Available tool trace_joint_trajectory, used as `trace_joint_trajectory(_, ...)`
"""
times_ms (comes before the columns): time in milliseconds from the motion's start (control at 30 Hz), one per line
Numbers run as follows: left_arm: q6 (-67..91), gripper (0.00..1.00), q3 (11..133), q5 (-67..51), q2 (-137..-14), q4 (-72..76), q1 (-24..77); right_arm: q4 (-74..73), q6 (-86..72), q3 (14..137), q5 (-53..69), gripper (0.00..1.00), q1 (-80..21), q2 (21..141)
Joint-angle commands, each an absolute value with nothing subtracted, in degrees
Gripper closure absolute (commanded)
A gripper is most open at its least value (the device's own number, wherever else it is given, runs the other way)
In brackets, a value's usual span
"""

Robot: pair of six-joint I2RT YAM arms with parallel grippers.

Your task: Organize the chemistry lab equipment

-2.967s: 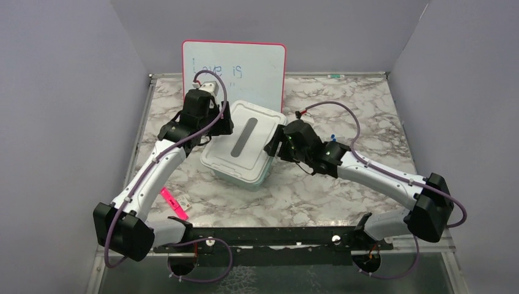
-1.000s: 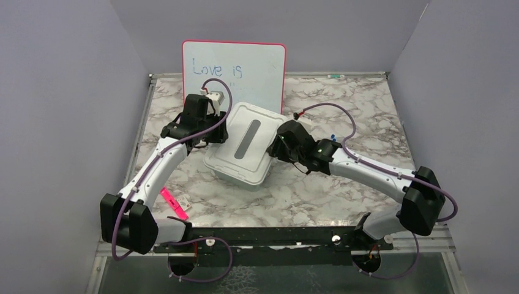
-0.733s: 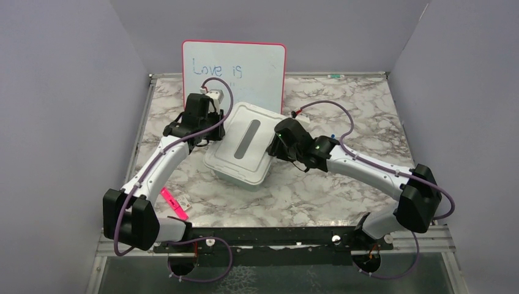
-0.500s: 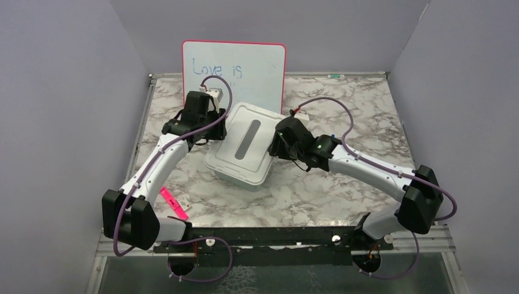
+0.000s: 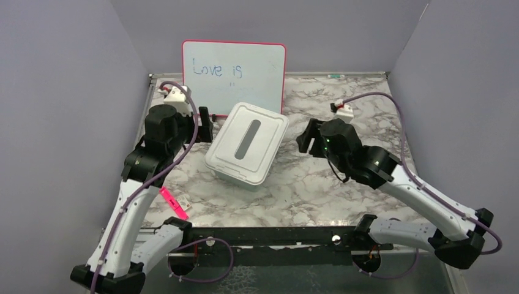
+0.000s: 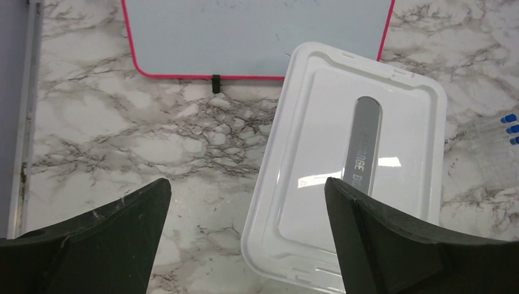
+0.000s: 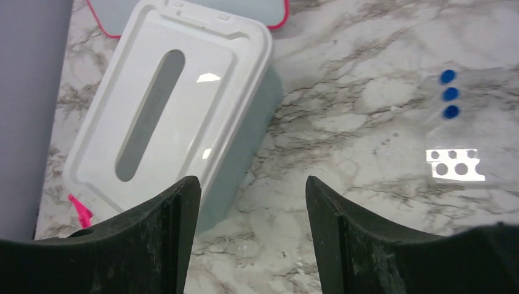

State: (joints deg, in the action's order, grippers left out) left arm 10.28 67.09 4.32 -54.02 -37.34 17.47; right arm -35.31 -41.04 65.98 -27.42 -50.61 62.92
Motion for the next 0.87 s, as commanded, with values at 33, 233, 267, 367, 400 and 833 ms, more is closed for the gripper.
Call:
trace_joint_trajectory(33,12.5,0.01,63.7,11.2,-44.9,-42.7,17.7,-51.2,-39.5,64.5,-42.0,0.31,-50.5,53.2)
trace_joint_trajectory(233,13.2,0.01,62.8,17.5,-35.5,-45.7,17.7,-61.1,-41.2,67.2,-50.2,0.26,-50.5,42.4)
trace_joint_trajectory(267,13.3,0.01,63.1,18.4,-34.3,-46.1,17.7,-62.1,-41.4,67.9,-50.9,0.23,-50.5,40.8)
trace_joint_trajectory(367,13.3,0.01,65.2,19.9,-32.2,-47.7,17.7,-63.4,-41.0,69.5,-51.7,0.18,-50.5,36.6)
trace_joint_trajectory(400,13.3,0.01,65.9,20.1,-31.8,-48.0,17.7,-63.5,-40.5,69.9,-51.6,0.16,-50.5,35.6)
trace_joint_trajectory(833,11.0,0.01,72.7,17.9,-33.0,-50.2,17.7,-67.3,-42.2,72.7,-52.3,0.12,-50.5,33.1)
